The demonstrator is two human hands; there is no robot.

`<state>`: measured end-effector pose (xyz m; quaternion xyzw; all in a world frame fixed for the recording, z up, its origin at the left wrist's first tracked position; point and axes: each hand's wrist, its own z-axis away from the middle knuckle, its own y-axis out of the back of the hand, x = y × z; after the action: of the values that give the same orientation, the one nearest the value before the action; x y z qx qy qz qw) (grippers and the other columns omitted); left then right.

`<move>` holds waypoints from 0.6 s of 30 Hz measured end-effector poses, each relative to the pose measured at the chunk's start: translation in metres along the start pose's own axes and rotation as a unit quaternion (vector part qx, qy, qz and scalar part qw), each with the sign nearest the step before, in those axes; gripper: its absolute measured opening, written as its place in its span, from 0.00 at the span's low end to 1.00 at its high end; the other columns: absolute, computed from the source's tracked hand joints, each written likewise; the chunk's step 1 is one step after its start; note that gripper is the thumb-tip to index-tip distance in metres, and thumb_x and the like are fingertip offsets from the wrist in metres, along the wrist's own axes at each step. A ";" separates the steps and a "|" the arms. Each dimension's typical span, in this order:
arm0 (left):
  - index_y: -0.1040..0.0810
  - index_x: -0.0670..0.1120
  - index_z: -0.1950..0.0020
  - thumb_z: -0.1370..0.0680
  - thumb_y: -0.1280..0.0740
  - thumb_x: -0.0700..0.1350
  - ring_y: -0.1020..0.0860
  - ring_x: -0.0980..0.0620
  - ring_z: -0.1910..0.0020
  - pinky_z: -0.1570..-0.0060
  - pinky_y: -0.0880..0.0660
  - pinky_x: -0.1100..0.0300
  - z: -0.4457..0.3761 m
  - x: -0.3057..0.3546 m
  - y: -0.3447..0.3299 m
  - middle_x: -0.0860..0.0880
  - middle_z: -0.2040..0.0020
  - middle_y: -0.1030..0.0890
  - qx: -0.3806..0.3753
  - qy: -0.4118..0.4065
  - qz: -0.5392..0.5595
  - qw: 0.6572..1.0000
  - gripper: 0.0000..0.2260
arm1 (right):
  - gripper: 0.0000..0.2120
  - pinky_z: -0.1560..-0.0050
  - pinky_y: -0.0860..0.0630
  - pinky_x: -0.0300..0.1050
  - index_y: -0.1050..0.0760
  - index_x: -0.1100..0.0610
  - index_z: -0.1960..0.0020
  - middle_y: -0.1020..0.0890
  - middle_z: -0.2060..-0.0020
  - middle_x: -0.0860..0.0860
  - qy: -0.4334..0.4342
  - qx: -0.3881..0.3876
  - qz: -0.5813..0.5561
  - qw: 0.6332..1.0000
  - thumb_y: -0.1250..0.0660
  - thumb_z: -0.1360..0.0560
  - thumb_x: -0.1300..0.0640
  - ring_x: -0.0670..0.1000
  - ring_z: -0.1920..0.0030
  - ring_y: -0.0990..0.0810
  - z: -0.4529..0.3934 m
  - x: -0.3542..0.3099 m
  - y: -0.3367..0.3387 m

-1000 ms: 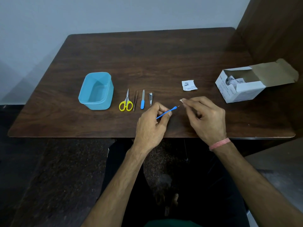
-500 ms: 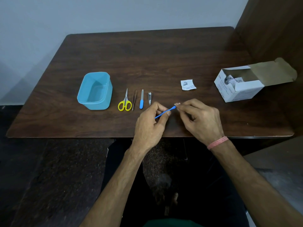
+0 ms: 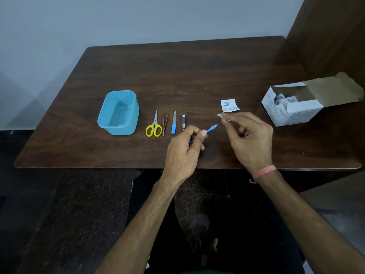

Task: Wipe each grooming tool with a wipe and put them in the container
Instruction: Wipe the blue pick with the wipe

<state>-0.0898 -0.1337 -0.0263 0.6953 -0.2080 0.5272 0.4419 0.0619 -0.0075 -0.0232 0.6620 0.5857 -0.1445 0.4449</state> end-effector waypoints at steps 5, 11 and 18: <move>0.15 0.56 0.49 0.10 0.34 0.57 0.23 0.59 0.68 0.63 0.22 0.49 0.003 0.001 -0.002 0.55 0.64 0.17 0.012 -0.002 0.000 1.000 0.12 | 0.08 0.60 0.32 0.29 0.10 0.54 0.40 0.13 0.51 0.46 0.035 -0.018 0.004 0.999 0.22 0.18 0.61 0.43 0.69 0.27 0.006 0.004 -0.005; 0.14 0.56 0.49 0.10 0.33 0.55 0.24 0.58 0.69 0.64 0.23 0.50 0.003 -0.001 -0.002 0.55 0.64 0.17 0.021 0.007 0.023 0.999 0.11 | 0.07 0.59 0.19 0.45 0.10 0.54 0.40 0.13 0.47 0.47 0.100 -0.034 0.052 0.993 0.26 0.16 0.59 0.44 0.61 0.18 0.011 0.006 -0.003; 0.14 0.54 0.47 0.11 0.33 0.54 0.24 0.59 0.69 0.63 0.23 0.50 0.004 0.003 -0.002 0.55 0.65 0.17 0.027 0.009 0.018 0.999 0.11 | 0.06 0.64 0.20 0.50 0.10 0.53 0.42 0.14 0.49 0.47 0.102 -0.035 0.079 0.991 0.26 0.15 0.57 0.40 0.65 0.28 0.011 0.005 -0.002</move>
<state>-0.0854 -0.1359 -0.0248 0.6985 -0.2021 0.5469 0.4149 0.0649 -0.0123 -0.0338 0.7012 0.5786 -0.0202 0.4161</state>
